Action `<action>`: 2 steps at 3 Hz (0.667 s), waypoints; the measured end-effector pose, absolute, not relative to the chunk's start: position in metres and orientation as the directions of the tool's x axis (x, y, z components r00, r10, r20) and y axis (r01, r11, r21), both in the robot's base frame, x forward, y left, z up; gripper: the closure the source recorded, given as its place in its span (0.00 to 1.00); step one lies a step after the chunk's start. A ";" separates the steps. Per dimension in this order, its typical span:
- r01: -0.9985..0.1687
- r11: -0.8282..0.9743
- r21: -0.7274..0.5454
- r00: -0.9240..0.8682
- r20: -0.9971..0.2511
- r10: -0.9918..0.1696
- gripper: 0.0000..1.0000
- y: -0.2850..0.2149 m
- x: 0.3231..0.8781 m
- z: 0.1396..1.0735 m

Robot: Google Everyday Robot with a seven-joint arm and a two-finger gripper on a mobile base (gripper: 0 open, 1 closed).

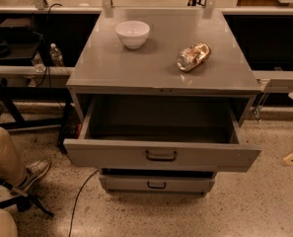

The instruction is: Open top drawer

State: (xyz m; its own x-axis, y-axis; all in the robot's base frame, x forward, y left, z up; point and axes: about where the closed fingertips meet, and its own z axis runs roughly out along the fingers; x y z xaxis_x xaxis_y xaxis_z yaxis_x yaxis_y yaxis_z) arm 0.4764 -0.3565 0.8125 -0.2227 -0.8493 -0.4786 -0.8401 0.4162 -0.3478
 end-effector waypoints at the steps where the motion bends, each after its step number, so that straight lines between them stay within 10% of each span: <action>1: -0.829 0.448 -0.335 -0.240 -0.511 -0.826 0.00 -0.372 0.472 0.820; 2: -0.813 0.483 -0.325 -0.270 -0.525 -0.807 0.00 -0.392 0.472 0.831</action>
Offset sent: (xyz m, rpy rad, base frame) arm -0.0047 -0.0557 0.0290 0.0670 -0.0044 -0.0959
